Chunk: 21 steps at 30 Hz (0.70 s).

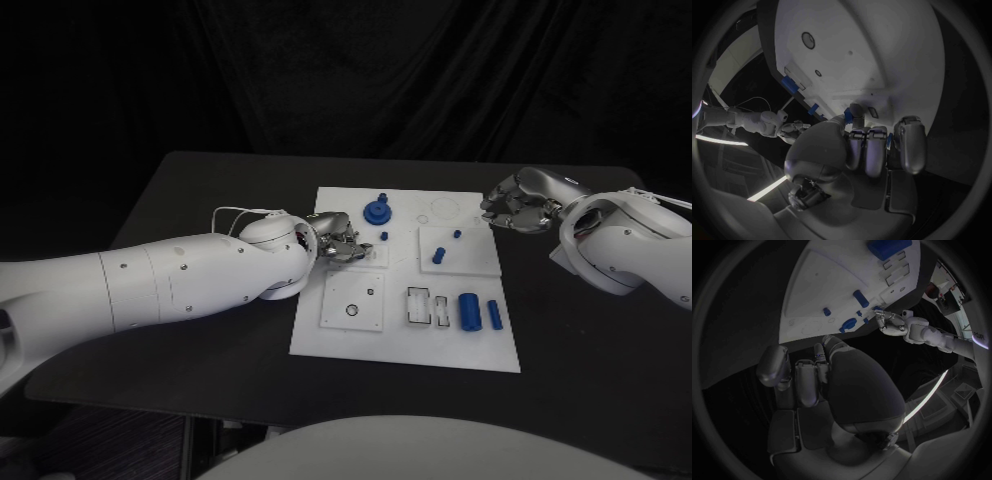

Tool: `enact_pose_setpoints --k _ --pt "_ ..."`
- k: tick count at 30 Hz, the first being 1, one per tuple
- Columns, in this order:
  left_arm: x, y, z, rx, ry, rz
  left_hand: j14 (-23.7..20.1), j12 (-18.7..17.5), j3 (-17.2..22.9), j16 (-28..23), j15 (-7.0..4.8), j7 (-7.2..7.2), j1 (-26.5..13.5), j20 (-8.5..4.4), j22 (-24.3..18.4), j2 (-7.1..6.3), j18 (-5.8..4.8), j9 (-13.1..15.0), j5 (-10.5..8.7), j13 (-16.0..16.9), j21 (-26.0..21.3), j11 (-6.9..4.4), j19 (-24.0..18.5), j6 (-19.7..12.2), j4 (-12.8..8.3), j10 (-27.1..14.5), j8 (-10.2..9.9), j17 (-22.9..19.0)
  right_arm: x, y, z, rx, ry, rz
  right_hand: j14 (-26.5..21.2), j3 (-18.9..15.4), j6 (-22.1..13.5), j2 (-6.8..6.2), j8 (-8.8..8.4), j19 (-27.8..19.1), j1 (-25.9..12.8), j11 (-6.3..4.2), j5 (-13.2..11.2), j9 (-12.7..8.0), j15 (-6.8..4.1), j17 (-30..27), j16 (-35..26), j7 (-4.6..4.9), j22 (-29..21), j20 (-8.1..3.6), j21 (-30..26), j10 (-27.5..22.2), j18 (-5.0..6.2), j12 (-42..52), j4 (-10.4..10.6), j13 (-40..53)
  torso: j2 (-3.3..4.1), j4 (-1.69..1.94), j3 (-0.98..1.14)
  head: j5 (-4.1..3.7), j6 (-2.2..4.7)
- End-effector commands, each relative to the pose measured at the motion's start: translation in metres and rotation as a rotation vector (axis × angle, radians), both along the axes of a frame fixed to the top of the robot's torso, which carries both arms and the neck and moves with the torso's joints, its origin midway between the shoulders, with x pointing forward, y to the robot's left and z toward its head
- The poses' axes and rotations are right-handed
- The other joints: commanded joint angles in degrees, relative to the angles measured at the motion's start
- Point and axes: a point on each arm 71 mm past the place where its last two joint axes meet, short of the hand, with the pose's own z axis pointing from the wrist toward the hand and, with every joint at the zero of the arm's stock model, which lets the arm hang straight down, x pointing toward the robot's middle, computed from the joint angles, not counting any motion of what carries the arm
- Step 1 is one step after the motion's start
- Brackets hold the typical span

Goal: Assemble the parts on the task board

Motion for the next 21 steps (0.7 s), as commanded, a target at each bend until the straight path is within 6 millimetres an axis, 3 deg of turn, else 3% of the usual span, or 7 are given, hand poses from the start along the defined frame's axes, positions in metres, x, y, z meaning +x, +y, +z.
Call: enact_pose_setpoints --k 1,3,8,9,11,15,21 --pt "-0.0035 -0.0013 -0.0066 0.030 0.046 -0.011 6.05 -0.25 -0.60 0.15 -0.34 -0.19 -1.89 -0.05 11.14 -0.48 -0.97 1.21 -1.77 15.04 0.01 -0.42 0.25 0.35 0.94 5.99 -0.13 15.09 -0.0001 -0.0012 -0.0022 -0.009 0.018 -0.014 1.15 0.36 0.49 -0.01 -0.17 -0.48 0.54 -0.07 0.39 -0.05 0.29 -0.08 -0.26 0.10 7.18 -0.04 -0.31 -0.41 0.37 -0.33 0.08 -1.78 0.05 0.00 0.01 0.10 -0.01" --pt "-0.0028 -0.0009 -0.0064 0.028 0.042 -0.007 6.05 -0.25 -2.30 0.15 -0.18 0.07 -5.95 0.06 11.08 -0.10 -0.94 1.05 -4.89 15.04 -0.20 -0.18 0.15 0.11 1.07 5.99 -0.53 15.09 0.0001 -0.0012 -0.0023 -0.010 0.019 -0.015 1.10 0.36 0.50 -0.02 -0.17 -0.56 0.53 -0.07 0.38 -0.05 0.29 -0.23 -0.38 0.10 7.13 -0.04 -0.52 -0.47 0.41 -0.39 0.08 -1.88 0.06 -0.02 0.00 0.17 -0.01" --pt "-0.0015 -0.0001 -0.0061 0.026 0.034 0.004 6.05 -0.25 -4.42 0.15 0.08 0.54 -9.91 0.31 10.93 0.58 -0.84 0.49 -7.05 15.04 -0.73 0.19 -0.16 -1.02 1.08 5.99 -2.10 15.09 0.0004 -0.0012 -0.0027 -0.009 0.024 -0.016 1.06 0.36 0.52 -0.03 -0.17 -0.62 0.49 -0.06 0.38 -0.05 0.29 -0.33 -0.47 0.11 7.07 -0.04 -0.71 -0.56 0.44 -0.47 0.10 -2.00 0.07 0.02 -0.05 0.22 -0.01" --pt "-0.0014 0.0001 -0.0062 0.026 0.034 0.005 6.05 -0.25 -5.66 0.15 0.38 0.94 -12.41 0.38 10.74 1.11 -0.69 0.05 -9.57 15.04 -1.34 0.48 -0.55 -1.93 1.14 5.99 -3.16 15.09 0.0004 -0.0012 -0.0028 -0.009 0.024 -0.016 1.03 0.37 0.53 -0.03 -0.19 -0.68 0.41 -0.04 0.40 -0.05 0.30 -0.39 -0.52 0.14 7.03 -0.04 -0.88 -0.58 0.47 -0.51 0.15 -2.04 0.08 0.01 -0.05 0.26 -0.01" --pt "-0.0012 0.0003 -0.0062 0.027 0.034 0.007 6.05 -0.25 -7.47 0.15 0.60 1.34 -15.67 0.74 10.69 1.79 -0.68 -0.41 -12.30 15.04 -1.57 0.88 -0.69 -2.39 1.16 5.99 -4.23 15.09 0.0004 -0.0012 -0.0028 -0.009 0.025 -0.016 1.03 0.37 0.53 -0.03 -0.19 -0.68 0.41 -0.04 0.40 -0.05 0.30 -0.39 -0.52 0.14 7.03 -0.04 -0.88 -0.58 0.47 -0.51 0.15 -2.04 0.09 0.01 -0.04 0.28 -0.01" --pt "-0.0005 0.0009 -0.0063 0.028 0.033 0.011 6.05 -0.25 -11.82 0.15 1.06 1.81 -20.59 1.25 10.69 2.79 -0.65 -1.12 -13.75 15.04 -1.67 1.31 -0.72 -2.22 1.13 5.99 -5.93 15.09 0.0005 -0.0013 -0.0030 -0.009 0.027 -0.017 0.99 0.38 0.53 -0.03 -0.21 -0.72 0.34 -0.03 0.43 -0.06 0.31 -0.50 -0.62 0.15 6.99 -0.04 -1.00 -0.66 0.48 -0.60 0.20 -2.16 0.10 0.04 -0.06 0.34 -0.01" --pt "0.0004 0.0014 -0.0056 0.021 0.022 0.019 6.05 -0.25 -13.98 0.15 1.17 1.85 -21.91 1.37 10.76 4.48 -0.67 -1.19 -13.74 15.04 -1.51 1.36 -0.58 -1.63 1.13 5.99 -6.49 15.09 0.0004 -0.0014 -0.0031 -0.010 0.029 -0.017 0.96 0.43 0.56 0.07 -0.25 -0.77 0.08 -0.01 0.52 -0.07 0.33 -0.55 -0.69 0.16 6.94 -0.03 -1.18 -0.70 0.50 -0.68 0.40 -2.25 0.10 0.04 -0.08 0.31 -0.01"
